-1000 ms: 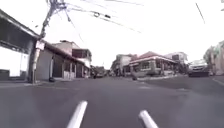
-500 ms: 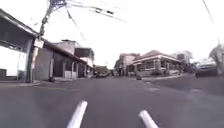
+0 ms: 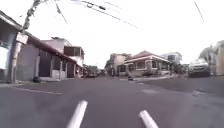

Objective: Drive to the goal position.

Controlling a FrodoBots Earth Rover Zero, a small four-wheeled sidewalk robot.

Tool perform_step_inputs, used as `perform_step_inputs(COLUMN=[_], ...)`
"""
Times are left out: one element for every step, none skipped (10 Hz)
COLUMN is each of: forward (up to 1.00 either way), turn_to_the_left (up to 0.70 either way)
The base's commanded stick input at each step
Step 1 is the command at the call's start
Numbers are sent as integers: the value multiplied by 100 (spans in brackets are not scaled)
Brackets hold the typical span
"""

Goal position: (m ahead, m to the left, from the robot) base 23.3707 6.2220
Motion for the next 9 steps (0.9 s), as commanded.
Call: perform_step_inputs(forward=[100, 100, 100, 100, 100, 100, 100, 100, 100], turn_to_the_left=[0, 0, 0, 0, 0, 0, 0, 0, 0])
